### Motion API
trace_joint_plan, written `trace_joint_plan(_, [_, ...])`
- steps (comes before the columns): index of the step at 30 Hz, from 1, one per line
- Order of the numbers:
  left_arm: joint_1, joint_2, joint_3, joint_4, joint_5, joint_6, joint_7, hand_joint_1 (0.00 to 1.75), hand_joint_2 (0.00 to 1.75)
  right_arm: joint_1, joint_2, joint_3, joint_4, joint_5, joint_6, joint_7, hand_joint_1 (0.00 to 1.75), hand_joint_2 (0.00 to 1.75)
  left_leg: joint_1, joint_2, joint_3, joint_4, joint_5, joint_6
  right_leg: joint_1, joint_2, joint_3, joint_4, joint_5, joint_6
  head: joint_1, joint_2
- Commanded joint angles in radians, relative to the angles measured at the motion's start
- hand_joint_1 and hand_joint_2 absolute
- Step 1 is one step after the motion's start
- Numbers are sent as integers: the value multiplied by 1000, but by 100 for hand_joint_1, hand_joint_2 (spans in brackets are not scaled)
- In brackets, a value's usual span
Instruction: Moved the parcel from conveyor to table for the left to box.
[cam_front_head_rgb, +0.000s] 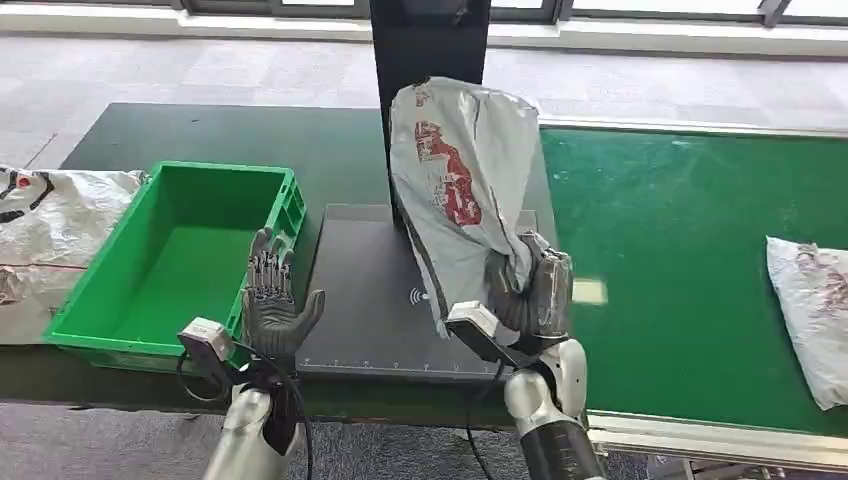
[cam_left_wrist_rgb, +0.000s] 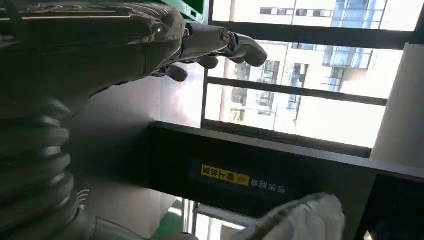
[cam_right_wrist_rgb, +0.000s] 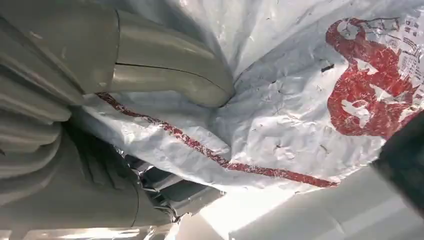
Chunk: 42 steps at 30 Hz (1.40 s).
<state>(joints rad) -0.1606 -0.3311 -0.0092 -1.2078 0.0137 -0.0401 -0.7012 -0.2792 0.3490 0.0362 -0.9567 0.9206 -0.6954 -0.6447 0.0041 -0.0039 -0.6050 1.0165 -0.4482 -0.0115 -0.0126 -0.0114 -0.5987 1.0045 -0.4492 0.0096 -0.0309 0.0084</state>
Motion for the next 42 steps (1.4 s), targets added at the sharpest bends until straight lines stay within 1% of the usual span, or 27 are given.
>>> trace_joint_plan(1, [6, -18, 36, 49, 0, 9, 3, 0, 175, -148, 0, -37, 468, 2, -3, 30, 175, 175, 1, 2, 5, -3, 0, 0, 1, 2, 5, -4, 1, -1, 0, 0])
trace_joint_plan(3, [6, -18, 36, 49, 0, 9, 3, 0, 175, -148, 0, -37, 468, 2, -3, 30, 175, 175, 0, 2, 3, -1, 0, 0, 1, 2, 3, -2, 0, 0, 0, 0])
trace_joint_plan(4, [6, -18, 36, 49, 0, 9, 3, 0, 175, -148, 0, -37, 468, 2, -3, 30, 175, 175, 1, 3, 6, -3, 0, 0, 1, 3, 5, -3, 0, 0, 0, 0])
trace_joint_plan(6, [2, -18, 36, 55, 0, 7, 3, 0, 175, -145, 0, -39, 480, 1, -3, 27, 175, 175, 0, 1, 3, -1, 0, 0, 0, 2, 3, -2, 0, 0, 0, 0])
trace_joint_plan(7, [0, -17, 32, 62, -1, 6, 3, 0, 175, -154, 0, -33, 506, -6, -3, 27, 175, 175, 0, 2, 5, -3, 0, 0, 0, 2, 5, -3, 0, 0, 0, 0])
trace_joint_plan(8, [-10, -18, 33, 82, -1, 6, 3, 0, 175, -158, 0, -31, 528, -12, -2, 29, 175, 175, 1, 1, 4, -2, 0, 0, 1, 2, 4, -2, 0, 0, 0, 0])
trace_joint_plan(9, [-22, -18, 30, 98, -5, 2, 3, 0, 175, -162, -4, -19, 555, -8, 0, 39, 175, 175, 0, 2, 6, -3, 0, 0, 0, 3, 5, -3, 0, 0, 0, 0])
trace_joint_plan(11, [-26, -18, 24, 106, -5, 3, 3, 0, 175, -158, -6, -13, 572, -4, 6, 48, 175, 175, 0, 0, 2, -1, 0, 0, 0, 1, 2, -1, 0, 0, 0, 0])
trace_joint_plan(12, [-26, -18, 20, 108, -5, 4, 3, 0, 175, -158, -10, -6, 583, 3, 8, 59, 175, 175, 0, 1, 4, -2, 0, 0, 0, 1, 4, -3, 0, 0, 0, 0])
trace_joint_plan(13, [-26, -18, 20, 109, -4, 4, 3, 0, 175, -160, -13, -3, 589, 6, 13, 64, 175, 175, 0, 0, 3, -1, 0, 0, 0, 1, 3, -2, 0, 0, 0, 0])
trace_joint_plan(14, [-26, -18, 20, 111, -4, 3, 3, 0, 175, -164, -15, 4, 598, 14, 22, 76, 168, 175, 0, 0, 5, -3, 0, 0, 0, 1, 4, -3, 0, -1, 0, 0])
trace_joint_plan(15, [-27, -18, 24, 115, -4, 3, 3, 0, 175, -163, -15, 16, 596, 28, 5, 92, 7, 175, 1, 0, 3, -1, 0, 0, 1, 1, 3, -2, 0, 0, 0, 0])
trace_joint_plan(16, [-27, -18, 25, 115, -4, 4, 3, 0, 175, -163, -13, 12, 595, 22, 9, 92, 0, 175, 0, 0, 2, -1, 0, 0, 0, 1, 1, -1, 0, 0, 0, 0])
trace_joint_plan(19, [-27, -18, 26, 111, -6, 6, 3, 0, 175, -162, -10, 9, 588, 9, 12, 88, 0, 175, 0, 1, 4, -2, 0, 0, 0, 2, 3, -3, 0, -1, 0, 0])
trace_joint_plan(26, [-27, -18, 26, 111, -6, 6, 3, 0, 175, -162, -10, 9, 588, 9, 12, 88, 0, 175, 0, 1, 1, -1, 0, 0, 0, 1, 1, -1, 0, 0, 0, 0])
trace_joint_plan(27, [-27, -18, 26, 111, -6, 6, 3, 0, 175, -162, -10, 9, 588, 9, 12, 88, 0, 175, 0, 1, 3, -1, 0, 0, 0, 1, 2, -2, 0, 0, 0, 0])
trace_joint_plan(37, [-24, -18, 23, 106, -4, 15, 3, 0, 175, -160, -10, 7, 576, -3, 10, 80, 0, 175, 0, 1, 2, -1, 0, 0, 0, 1, 1, -1, 0, 0, 0, 0])
trace_joint_plan(39, [-17, -18, 25, 99, -4, 18, 3, 0, 175, -150, -5, 7, 547, -26, -3, 48, 0, 175, 0, 1, 2, -1, 0, 0, 0, 1, 2, -2, 0, -1, 0, 0])
trace_joint_plan(42, [-9, -18, 30, 91, -3, 21, 3, 0, 175, -87, 0, -27, 379, 21, -3, 51, 0, 175, 0, 2, 3, -1, 0, 0, 0, 2, 2, -1, 0, -1, 0, 0])
